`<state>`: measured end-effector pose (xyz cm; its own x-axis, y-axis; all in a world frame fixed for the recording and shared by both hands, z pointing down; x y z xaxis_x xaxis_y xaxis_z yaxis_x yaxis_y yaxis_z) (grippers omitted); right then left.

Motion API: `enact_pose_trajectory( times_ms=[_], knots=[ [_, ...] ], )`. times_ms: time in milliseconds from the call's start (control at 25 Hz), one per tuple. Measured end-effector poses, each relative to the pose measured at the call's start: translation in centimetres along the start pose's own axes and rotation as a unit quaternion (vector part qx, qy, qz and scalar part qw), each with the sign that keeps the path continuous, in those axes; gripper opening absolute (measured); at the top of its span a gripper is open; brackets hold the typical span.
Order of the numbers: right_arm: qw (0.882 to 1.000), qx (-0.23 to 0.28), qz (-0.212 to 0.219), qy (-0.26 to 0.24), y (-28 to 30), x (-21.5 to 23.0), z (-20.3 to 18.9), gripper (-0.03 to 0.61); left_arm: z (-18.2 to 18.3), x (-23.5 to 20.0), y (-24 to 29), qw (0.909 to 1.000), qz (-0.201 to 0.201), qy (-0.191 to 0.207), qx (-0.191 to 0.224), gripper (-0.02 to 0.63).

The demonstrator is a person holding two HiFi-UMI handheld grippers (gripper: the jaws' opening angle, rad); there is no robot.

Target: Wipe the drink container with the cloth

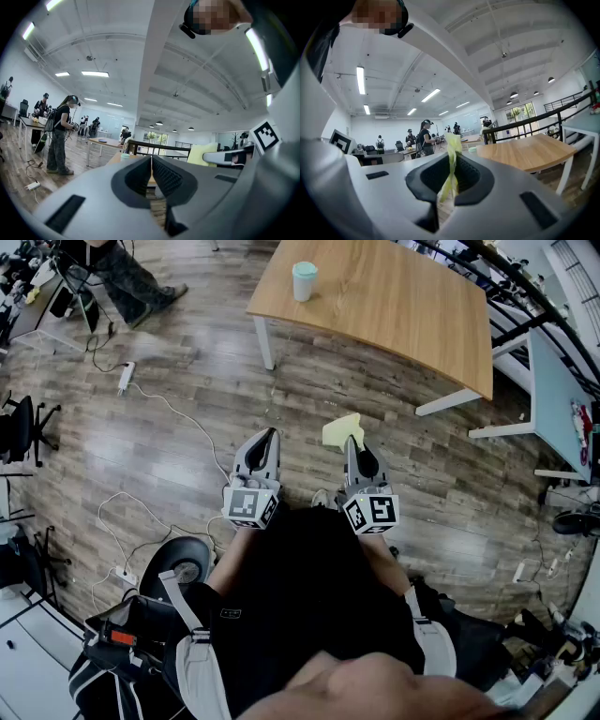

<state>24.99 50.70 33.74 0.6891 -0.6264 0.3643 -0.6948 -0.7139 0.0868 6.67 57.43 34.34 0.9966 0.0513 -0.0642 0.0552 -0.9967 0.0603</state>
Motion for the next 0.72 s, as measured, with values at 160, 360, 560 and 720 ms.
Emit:
enact_pose_trajectory(
  times_ms=[160, 360, 560, 720],
  knots=[
    [1.0, 0.002, 0.002, -0.004, 0.1, -0.2, -0.1, 0.041, 0.0, 0.0, 0.1, 1.0, 0.0, -0.001, 0.005, 0.026],
    [1.0, 0.001, 0.01, -0.008, -0.4, -0.3, 0.0, 0.041, -0.1, 0.2, -0.3, 0.9999, 0.002, -0.005, 0.009, 0.026],
    [1.0, 0.009, -0.005, -0.009, 1.2, -1.4, 0.2, 0.041, -0.3, -1.9, -0.4, 0.9999, -0.004, -0.011, 0.006, 0.026],
    [1.0, 0.016, -0.017, -0.008, 2.4, -2.8, 0.0, 0.043, -0.5, -4.0, -1.0, 0.9998, -0.009, -0.017, 0.006, 0.026]
  ],
)
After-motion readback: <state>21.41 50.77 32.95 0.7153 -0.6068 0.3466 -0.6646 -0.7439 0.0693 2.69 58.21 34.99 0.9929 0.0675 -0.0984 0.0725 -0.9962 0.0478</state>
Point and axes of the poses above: the fingertips, and each gripper's own axes: y forward along the fingers, x to its right, z out of its top, the point moved 2 cm from there along -y, backward along the fingers, and after that the axes turned 8 degrees about y, right-handed, at the moved point
